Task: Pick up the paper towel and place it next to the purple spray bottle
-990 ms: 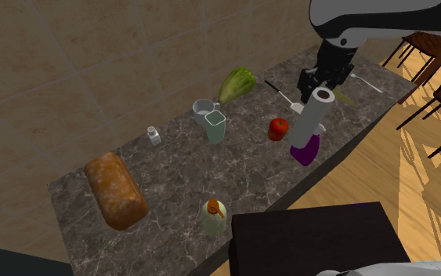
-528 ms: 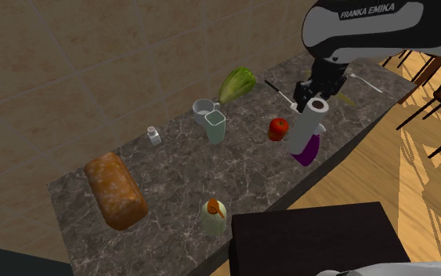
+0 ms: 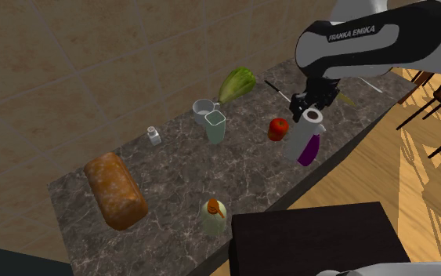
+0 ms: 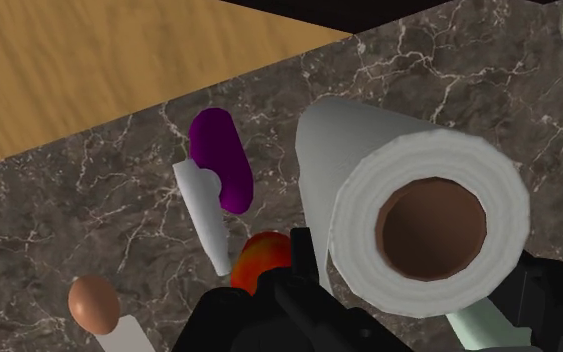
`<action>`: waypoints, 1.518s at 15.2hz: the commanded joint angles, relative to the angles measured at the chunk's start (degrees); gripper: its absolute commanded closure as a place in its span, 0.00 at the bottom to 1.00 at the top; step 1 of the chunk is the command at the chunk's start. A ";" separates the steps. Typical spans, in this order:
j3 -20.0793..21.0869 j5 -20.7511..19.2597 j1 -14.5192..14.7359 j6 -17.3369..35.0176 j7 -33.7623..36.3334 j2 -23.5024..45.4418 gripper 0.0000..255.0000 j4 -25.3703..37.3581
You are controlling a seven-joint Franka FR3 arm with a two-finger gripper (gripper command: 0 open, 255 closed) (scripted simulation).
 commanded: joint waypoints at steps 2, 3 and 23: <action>0.03 0.01 0.01 2.38 -0.06 1.39 1.00 -0.95; 0.04 0.02 0.02 3.19 -0.08 1.86 1.00 -1.28; 0.15 0.02 0.13 19.35 -0.48 14.04 1.00 -5.28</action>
